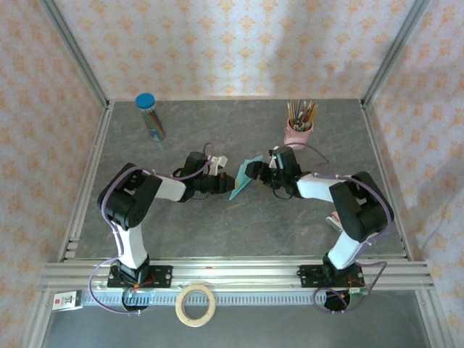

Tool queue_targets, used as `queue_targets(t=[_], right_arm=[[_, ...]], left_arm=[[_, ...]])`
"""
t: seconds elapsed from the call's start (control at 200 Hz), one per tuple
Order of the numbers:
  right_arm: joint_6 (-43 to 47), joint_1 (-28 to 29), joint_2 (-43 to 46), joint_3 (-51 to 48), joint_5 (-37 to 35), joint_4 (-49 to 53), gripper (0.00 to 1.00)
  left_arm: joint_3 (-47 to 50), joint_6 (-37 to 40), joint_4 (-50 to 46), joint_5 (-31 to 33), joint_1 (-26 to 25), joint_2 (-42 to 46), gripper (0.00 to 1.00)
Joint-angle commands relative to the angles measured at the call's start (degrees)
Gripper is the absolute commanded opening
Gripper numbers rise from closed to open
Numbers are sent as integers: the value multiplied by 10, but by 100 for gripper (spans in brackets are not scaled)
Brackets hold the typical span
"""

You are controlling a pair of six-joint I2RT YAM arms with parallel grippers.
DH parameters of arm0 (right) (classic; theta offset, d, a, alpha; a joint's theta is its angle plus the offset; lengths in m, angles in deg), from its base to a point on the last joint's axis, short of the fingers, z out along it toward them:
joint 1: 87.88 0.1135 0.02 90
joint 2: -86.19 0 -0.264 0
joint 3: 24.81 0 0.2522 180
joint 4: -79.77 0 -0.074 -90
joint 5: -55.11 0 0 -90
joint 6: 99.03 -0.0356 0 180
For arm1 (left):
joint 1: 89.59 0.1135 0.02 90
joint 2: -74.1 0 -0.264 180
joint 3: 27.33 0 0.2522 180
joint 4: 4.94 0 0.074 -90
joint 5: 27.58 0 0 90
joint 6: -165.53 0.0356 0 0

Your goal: Fold a paper plane with a square sheet of paper (pick it up from the middle)

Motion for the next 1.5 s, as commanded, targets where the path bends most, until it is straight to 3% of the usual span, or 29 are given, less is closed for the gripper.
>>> queue_targets(t=[0.0,0.37,0.711,1.206,1.491], right_arm=[[22,5,-13,27,-17,13,78],[38,11,-50,55,-15,42,79],[53,15,-70,62,-22,67,72],[52,52,-141,131,-131,181,69],[46,56,-169,152,-147,209,68]], left_arm=[[-13,-36,32,-28,7,-13,0],[-17,-73,45,-43,11,-44,0],[-16,-94,55,-49,14,-58,0],[-16,-89,49,-50,15,-59,0],[-26,-66,9,-46,15,-43,25]])
